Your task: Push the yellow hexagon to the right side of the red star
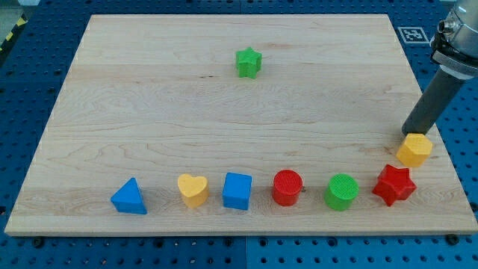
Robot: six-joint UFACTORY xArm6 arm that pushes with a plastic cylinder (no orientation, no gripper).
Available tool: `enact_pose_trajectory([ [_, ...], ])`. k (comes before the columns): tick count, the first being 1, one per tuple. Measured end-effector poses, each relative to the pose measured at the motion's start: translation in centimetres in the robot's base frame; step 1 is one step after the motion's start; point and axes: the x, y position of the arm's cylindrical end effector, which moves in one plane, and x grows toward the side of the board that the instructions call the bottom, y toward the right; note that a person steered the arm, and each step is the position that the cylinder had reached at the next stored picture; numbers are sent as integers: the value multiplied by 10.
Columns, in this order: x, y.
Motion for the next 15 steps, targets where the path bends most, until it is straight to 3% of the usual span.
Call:
enact_pose_trajectory([
  [5, 18, -28],
  [7, 46, -29],
  [15, 53, 29],
])
